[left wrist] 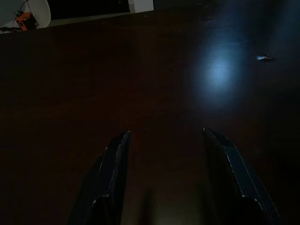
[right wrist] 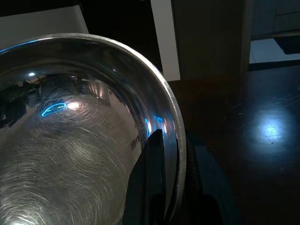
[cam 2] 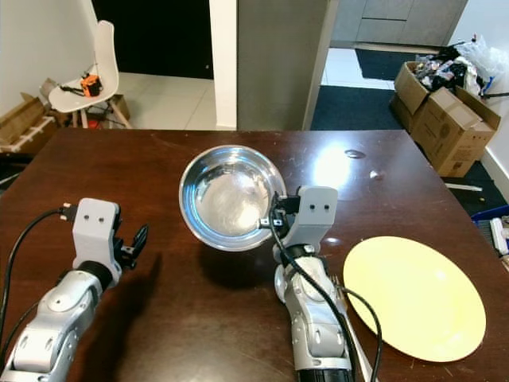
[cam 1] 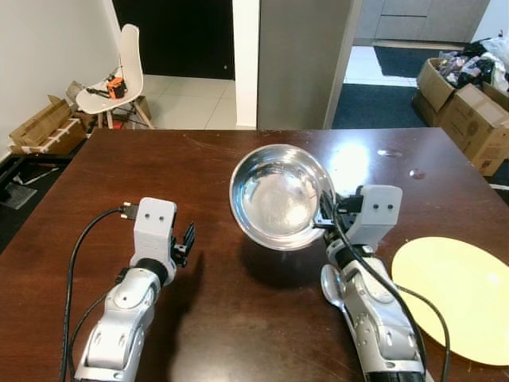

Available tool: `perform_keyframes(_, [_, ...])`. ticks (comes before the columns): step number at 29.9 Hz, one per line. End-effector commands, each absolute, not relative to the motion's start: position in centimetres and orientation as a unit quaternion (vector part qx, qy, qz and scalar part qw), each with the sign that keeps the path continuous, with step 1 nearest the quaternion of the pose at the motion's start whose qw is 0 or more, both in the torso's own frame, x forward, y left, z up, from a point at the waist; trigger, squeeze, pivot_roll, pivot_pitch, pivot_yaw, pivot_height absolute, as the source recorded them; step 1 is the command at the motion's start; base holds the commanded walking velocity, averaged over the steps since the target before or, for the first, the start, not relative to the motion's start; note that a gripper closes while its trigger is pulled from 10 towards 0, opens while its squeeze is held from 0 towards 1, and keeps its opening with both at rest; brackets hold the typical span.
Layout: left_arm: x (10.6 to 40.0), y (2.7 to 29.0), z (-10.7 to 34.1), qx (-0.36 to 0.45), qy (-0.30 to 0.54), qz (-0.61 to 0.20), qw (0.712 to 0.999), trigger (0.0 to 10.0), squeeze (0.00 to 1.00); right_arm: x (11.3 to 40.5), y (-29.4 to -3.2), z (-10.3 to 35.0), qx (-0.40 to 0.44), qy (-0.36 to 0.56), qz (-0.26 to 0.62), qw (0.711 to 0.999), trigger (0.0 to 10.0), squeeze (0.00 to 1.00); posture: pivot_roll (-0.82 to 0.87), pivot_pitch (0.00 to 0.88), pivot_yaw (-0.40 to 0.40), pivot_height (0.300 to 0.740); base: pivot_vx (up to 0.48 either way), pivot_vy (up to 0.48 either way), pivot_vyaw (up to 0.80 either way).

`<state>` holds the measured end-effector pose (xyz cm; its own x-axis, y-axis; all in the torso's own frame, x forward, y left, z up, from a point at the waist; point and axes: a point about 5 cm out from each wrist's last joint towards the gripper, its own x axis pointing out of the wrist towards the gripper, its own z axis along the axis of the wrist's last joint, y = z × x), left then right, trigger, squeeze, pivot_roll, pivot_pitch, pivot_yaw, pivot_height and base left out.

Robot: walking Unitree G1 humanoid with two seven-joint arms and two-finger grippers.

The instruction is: Setting the table

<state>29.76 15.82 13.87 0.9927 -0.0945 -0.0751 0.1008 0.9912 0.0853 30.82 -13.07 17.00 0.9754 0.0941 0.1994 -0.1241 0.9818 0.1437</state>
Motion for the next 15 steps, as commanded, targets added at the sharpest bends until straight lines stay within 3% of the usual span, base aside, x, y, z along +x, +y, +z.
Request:
perform_keyframes(1, [29.68, 16.07, 13.34, 0.045, 0.044, -0.043, 0.997, 10.0, 0.00, 30.86, -12.76, 17.15, 0.088, -0.099, 0.059, 0.989, 10.0, 0.00, -0.02, 0.000, 0.092, 0.740, 0.000, 0.000, 0.00])
perform_keyframes(4, [29.69, 16.05, 13.35, 0.045, 0.044, -0.043, 0.997, 10.0, 0.00, 30.86, -12.76, 17.13, 0.089, -0.098, 0.060, 0.989, 10.0, 0.00, -0.01, 0.000, 0.091, 0.740, 0.000, 0.000, 0.00])
perform_keyframes(15, [29.71, 15.96, 13.35, 0.043, 0.045, -0.045, 0.997, 10.0, 0.00, 30.92, -12.73, 16.85, 0.098, -0.086, 0.060, 0.990, 10.0, 0.00, -0.01, 0.000, 0.090, 0.740, 0.000, 0.000, -0.80])
